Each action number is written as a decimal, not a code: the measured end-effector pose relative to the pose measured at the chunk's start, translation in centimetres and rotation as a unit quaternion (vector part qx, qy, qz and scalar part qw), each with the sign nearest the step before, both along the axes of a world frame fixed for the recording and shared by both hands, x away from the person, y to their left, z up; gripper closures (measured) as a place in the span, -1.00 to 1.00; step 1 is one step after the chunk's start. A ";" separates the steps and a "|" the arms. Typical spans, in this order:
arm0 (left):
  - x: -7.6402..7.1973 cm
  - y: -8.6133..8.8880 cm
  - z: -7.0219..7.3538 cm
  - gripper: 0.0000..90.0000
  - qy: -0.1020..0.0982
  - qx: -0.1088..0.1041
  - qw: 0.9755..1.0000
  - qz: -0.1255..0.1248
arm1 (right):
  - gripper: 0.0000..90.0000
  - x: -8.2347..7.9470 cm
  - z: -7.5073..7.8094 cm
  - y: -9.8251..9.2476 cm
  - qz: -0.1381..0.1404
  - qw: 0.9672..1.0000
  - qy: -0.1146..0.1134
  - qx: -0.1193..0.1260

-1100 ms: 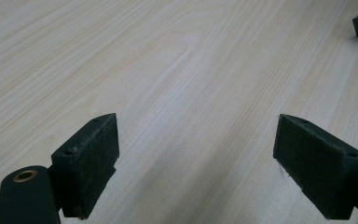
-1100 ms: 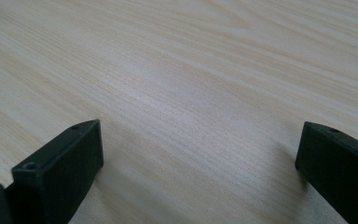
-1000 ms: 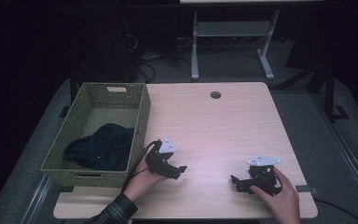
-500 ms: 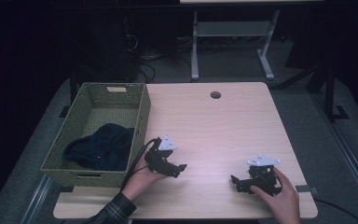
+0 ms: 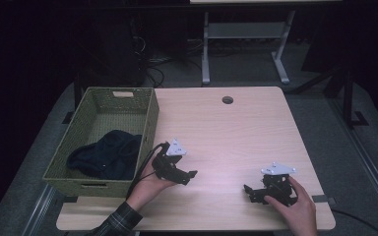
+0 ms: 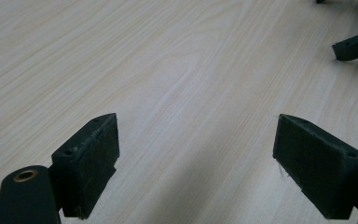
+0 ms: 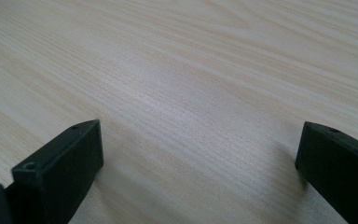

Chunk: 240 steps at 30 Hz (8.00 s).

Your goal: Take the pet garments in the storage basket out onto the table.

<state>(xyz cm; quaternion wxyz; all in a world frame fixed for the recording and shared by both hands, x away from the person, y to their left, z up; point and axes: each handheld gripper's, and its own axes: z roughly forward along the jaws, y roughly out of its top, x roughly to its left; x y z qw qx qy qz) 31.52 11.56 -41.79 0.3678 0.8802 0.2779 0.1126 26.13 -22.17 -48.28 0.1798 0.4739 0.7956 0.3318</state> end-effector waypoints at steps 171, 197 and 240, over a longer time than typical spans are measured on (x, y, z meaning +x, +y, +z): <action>5.4 22.5 3.7 -0.33 0.083 0.071 0.983 0.147 | -0.99 0.0 0.0 0.0 -0.002 1.000 0.001 0.002; 4.9 23.3 5.6 0.88 0.103 -0.007 0.983 0.153 | -0.99 0.0 0.0 0.0 -0.001 1.000 0.001 0.001; 3.7 22.2 15.9 0.90 -0.054 -0.181 0.973 0.134 | -0.99 0.1 0.0 0.0 0.000 1.000 -0.001 -0.001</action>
